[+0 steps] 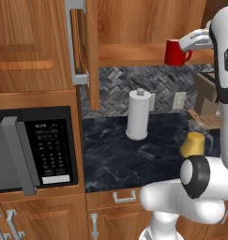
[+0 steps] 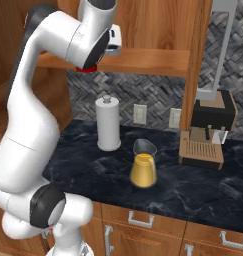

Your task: There is a tray on the dining counter. Grab the cup, mug, and pitcher and place them on the tray. The pitcher may be placed next to the tray if it cannot fit the tray.

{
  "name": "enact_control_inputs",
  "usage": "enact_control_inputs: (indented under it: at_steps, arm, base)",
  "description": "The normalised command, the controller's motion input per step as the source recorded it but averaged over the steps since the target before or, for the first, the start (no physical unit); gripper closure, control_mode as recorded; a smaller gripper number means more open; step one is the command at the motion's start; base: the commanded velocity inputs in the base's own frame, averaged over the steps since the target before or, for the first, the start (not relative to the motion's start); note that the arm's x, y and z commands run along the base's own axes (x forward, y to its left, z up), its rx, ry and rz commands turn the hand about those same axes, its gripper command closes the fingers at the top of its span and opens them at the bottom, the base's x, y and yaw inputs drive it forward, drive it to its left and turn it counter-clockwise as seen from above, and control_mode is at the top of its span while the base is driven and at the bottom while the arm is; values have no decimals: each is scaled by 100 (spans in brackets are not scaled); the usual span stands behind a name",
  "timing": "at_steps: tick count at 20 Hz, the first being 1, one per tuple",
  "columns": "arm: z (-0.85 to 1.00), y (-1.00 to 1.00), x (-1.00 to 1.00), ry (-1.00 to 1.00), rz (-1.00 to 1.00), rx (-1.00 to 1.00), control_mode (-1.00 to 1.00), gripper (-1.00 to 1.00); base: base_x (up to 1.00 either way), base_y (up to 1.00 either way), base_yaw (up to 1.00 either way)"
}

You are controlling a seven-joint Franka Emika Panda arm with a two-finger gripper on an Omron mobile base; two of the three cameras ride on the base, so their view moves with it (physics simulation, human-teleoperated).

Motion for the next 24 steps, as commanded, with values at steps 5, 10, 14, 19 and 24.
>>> enact_control_inputs:
  at_steps: [5,10,14,19,24]
  arm:
    - [0,0,-77,0,-16,0,-100,100]
    - [-4,0,-63,0,-16,0,-100,100]
    - [-5,0,-50,0,-15,-1,-100,100]
    - [-9,0,-38,0,-8,-5,-100,100]
    - [-18,6,-21,-1,-1,-4,-100,100]
  base:
    - [0,0,0]
    - [0,0,0]
    - [0,0,0]
    - [0,0,0]
    - [0,0,0]
